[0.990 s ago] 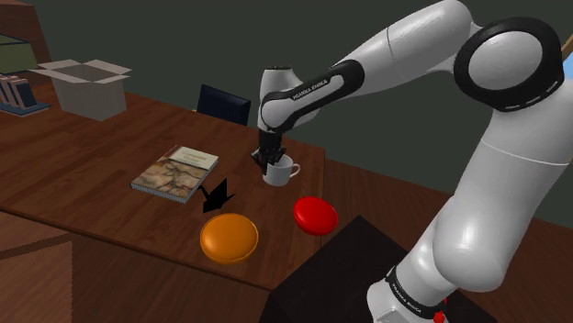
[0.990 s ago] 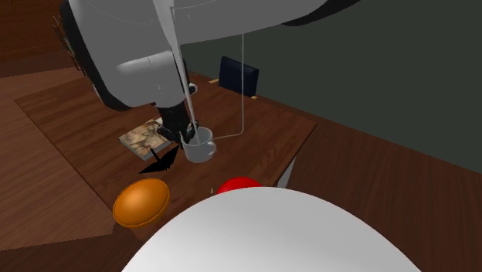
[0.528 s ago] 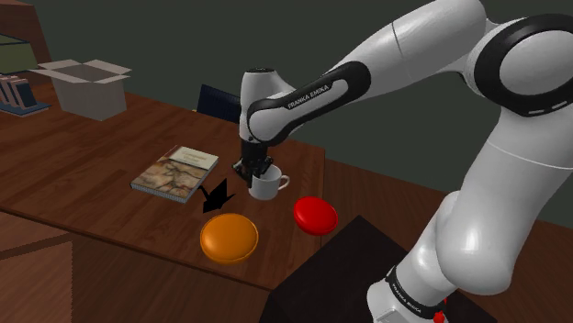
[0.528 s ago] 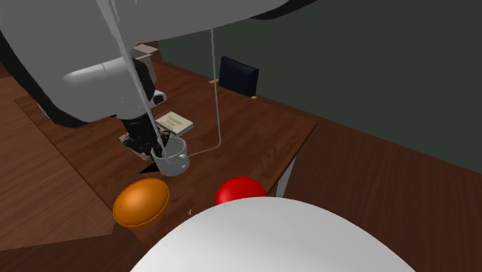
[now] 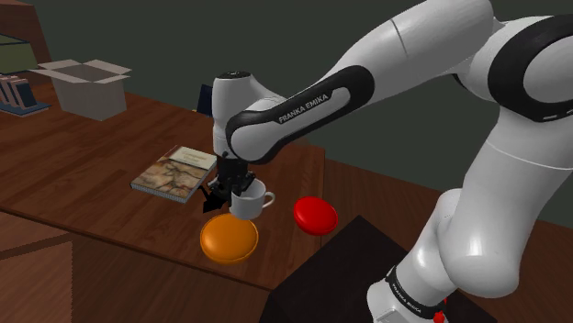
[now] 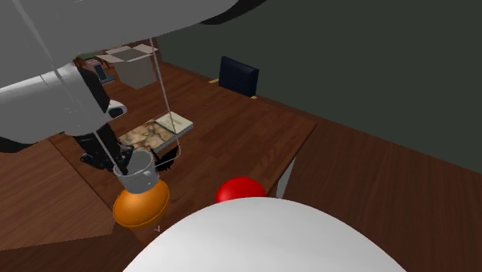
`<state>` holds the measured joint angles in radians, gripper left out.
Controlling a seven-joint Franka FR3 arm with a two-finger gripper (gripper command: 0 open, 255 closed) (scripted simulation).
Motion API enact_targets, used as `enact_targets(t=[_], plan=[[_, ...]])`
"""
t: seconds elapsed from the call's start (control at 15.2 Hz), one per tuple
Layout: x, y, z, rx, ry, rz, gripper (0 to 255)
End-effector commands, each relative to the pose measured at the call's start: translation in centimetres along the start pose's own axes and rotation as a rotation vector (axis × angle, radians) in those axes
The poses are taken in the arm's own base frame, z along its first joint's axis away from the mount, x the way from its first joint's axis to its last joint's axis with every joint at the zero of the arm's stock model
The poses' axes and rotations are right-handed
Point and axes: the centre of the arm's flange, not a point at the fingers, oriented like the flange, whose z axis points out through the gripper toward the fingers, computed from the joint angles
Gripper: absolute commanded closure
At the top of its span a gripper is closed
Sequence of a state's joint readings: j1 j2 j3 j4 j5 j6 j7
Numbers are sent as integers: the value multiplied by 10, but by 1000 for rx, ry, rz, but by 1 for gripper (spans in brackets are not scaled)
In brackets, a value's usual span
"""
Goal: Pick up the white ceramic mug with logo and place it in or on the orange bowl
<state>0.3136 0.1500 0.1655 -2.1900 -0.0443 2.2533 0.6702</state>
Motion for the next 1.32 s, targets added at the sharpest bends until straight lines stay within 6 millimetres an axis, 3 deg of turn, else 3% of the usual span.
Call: enact_targets(t=[0.0, 0.99, 1.25], plan=[[-16, -26, -3, 0, 0, 2, 255], [-11, -31, 76, 0, 0, 2, 255], [-11, -31, 79, 0, 0, 2, 255]])
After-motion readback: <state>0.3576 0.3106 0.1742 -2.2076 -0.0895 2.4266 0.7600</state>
